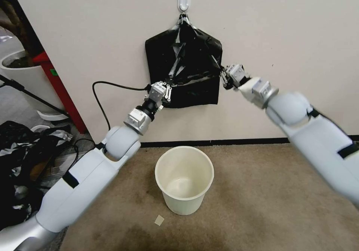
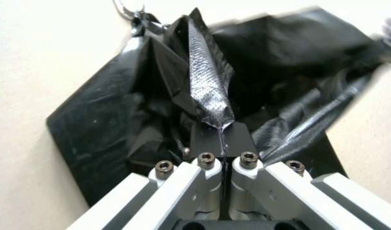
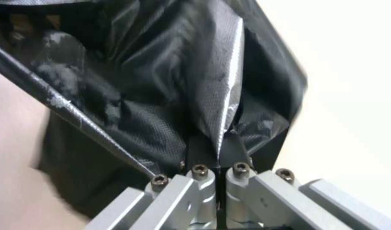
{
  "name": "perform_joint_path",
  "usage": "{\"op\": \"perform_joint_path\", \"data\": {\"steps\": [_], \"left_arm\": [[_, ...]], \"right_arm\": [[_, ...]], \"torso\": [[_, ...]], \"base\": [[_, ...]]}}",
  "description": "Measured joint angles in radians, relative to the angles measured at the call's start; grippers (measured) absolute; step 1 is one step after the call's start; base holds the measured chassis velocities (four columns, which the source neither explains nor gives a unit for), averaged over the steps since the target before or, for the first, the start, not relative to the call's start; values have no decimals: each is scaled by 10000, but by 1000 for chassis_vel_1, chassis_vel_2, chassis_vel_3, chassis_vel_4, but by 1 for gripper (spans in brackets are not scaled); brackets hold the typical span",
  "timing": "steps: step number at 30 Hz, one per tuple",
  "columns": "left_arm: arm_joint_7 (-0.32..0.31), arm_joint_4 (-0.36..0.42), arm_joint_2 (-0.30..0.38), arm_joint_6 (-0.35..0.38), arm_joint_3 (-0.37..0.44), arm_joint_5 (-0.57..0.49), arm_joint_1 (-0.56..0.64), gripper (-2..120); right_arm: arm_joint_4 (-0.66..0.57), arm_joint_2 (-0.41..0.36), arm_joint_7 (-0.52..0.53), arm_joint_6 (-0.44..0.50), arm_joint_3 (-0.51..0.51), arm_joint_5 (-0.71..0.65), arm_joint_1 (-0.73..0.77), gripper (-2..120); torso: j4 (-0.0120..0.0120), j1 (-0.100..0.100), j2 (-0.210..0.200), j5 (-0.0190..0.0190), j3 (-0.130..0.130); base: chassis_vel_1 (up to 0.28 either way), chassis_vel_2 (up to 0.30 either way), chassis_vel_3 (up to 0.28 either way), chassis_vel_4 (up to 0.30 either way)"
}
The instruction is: Place a trash bag onto the trash bin.
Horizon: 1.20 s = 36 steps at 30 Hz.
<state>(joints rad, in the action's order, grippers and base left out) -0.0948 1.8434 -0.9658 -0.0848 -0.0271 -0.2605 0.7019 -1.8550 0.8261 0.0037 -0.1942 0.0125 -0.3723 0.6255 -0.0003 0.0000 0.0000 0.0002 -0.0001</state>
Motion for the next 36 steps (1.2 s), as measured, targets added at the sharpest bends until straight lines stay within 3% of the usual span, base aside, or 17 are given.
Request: {"op": "perform_joint_path", "data": {"steps": [1,4,5,7,11,17,21,29,36], "left_arm": [[0,0,0,0,0,0,0,0],[-36,388,-80,-194,456,62,867,0],[-36,388,-80,-194,456,62,867,0],[-38,675,-208,-321,750,114,1569,0],[-50,1233,-412,-459,1188,129,2706,0],[-147,2283,-507,-427,1720,-183,4093,0],[-339,3368,-479,116,1936,-799,4754,0],[-858,4745,-365,1434,2101,-2378,4909,0],[-897,4952,-213,1853,2234,-2434,5173,0]], "right_arm": [[0,0,0,0,0,0,0,0],[-1749,507,2614,-1188,371,-2285,1672,0],[-1749,507,2614,-1188,371,-2285,1672,0],[-2860,1050,4012,-1582,555,-3319,2722,0],[-3971,1864,5013,-1768,811,-3616,4139,0],[-4917,2944,5161,-1771,1244,-2615,5625,0],[-5833,3559,5303,-1905,1309,-2211,6489,0],[-6558,3888,5369,-2236,1739,-2207,7272,0],[-6541,3859,5331,-2315,1716,-2208,7552,0]], "torso": [[0,0,0,0,0],[2,-1,0,-6,0],[2,-1,0,-6,0],[6,-1,0,-4,-1],[1,-1,1,-5,0],[3,0,1,-4,-1],[4,-1,1,-3,-1],[3,-1,1,-3,0],[3,-1,1,-2,1]], "base": [[0,0,0,0],[0,0,0,0],[0,0,0,0],[0,0,0,0],[0,0,0,0],[0,0,0,0],[0,0,0,0],[0,0,0,0],[0,0,0,0]]}}
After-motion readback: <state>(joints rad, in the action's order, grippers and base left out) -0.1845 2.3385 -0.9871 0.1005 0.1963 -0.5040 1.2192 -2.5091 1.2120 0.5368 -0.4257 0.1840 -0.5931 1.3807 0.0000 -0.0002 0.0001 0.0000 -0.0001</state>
